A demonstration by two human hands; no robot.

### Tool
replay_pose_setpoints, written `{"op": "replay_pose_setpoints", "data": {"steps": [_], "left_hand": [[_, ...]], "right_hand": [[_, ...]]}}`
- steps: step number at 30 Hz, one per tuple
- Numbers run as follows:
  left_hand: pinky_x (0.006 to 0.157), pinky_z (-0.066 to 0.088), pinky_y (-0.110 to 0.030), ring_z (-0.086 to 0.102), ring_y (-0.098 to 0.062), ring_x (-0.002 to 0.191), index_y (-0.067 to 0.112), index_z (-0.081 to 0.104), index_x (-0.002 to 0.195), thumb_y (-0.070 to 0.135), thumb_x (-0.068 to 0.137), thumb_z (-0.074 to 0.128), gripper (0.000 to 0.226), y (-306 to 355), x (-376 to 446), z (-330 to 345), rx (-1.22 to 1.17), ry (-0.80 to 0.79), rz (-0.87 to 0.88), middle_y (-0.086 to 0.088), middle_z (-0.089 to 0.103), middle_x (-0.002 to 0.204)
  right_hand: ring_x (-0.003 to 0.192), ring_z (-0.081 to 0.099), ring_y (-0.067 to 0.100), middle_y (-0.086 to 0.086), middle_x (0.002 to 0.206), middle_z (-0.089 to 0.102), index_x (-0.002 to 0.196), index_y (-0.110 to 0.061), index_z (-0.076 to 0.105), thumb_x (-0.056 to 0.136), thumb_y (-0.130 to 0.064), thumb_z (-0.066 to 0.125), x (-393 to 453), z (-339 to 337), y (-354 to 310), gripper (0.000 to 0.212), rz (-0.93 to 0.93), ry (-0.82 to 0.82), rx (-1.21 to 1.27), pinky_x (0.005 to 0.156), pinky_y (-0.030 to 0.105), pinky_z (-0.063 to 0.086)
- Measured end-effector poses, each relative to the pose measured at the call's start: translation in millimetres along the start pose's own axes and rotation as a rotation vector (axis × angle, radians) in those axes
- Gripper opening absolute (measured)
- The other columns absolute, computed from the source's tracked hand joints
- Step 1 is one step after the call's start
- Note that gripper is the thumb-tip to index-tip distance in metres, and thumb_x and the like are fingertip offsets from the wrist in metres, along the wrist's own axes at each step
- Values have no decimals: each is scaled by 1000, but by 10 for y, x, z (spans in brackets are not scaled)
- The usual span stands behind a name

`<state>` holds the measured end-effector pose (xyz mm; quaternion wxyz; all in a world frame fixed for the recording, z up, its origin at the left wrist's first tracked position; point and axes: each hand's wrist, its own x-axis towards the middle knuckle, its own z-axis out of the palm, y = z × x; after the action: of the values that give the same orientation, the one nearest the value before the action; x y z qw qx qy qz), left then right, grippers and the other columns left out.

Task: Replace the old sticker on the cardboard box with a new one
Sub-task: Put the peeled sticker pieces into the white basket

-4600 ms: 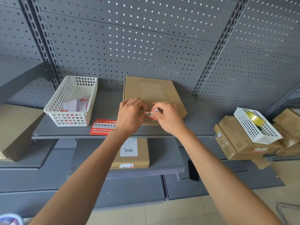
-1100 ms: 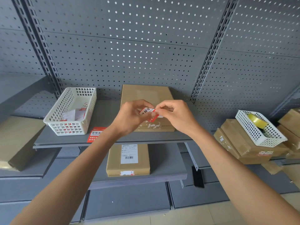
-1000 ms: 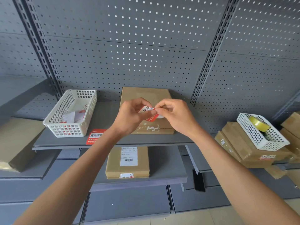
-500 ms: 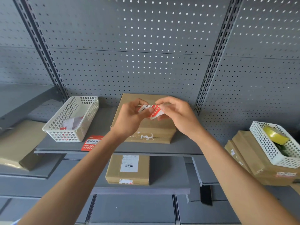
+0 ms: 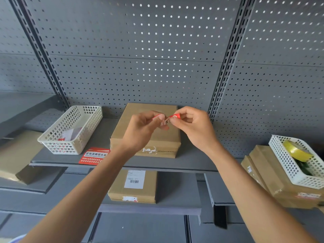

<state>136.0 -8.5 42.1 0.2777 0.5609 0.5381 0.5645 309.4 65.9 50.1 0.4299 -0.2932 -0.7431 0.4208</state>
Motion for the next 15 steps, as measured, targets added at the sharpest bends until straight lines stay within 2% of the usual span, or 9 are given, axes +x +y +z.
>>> {"op": "replay_pose_setpoints", "data": {"steps": [2,5,7,9,12,15], "left_hand": [[68,47,-18,65,-4,79,15,77,89,39,94,63,29,20,-31,19,10,-21,23,6,76,82],[71,44,-13,61,-2,75,20,76,84,36,85,77,15,32,-63,56,74,1,58,17,71,78],[69,41,-10,60,1,71,18,76,82,27,86,79,10,33,-71,74,120,53,76,21,70,74],[69,41,-8,59,3,69,17,76,79,24,87,80,10,44,-86,71,131,86,77,23,69,71],[71,43,-10,60,2,69,16,76,79,23,85,80,10,57,-122,32,112,83,65,21,70,71],[70,43,-13,58,0,66,15,77,80,24,84,81,10,57,-155,-17,95,78,47,14,70,73]], "right_hand": [[76,68,7,-1,83,75,88,-14,72,88,-11,78,-7,-19,1,7,25,29,-2,76,28,56],[75,68,8,2,84,75,93,-16,72,88,-11,77,-41,-32,-18,9,44,35,21,79,32,58],[74,69,6,3,86,76,107,-19,71,88,-11,77,-77,-37,-27,21,65,24,64,78,26,57],[75,68,5,3,89,75,115,-15,72,91,-11,75,-98,-41,-24,25,96,-13,105,79,20,55],[80,64,14,2,87,74,101,-15,78,94,-14,72,-112,-39,-11,10,146,-90,178,86,34,55],[78,63,17,3,82,73,95,-12,77,95,-13,69,-131,-17,-29,8,202,-128,243,85,38,54]]}}
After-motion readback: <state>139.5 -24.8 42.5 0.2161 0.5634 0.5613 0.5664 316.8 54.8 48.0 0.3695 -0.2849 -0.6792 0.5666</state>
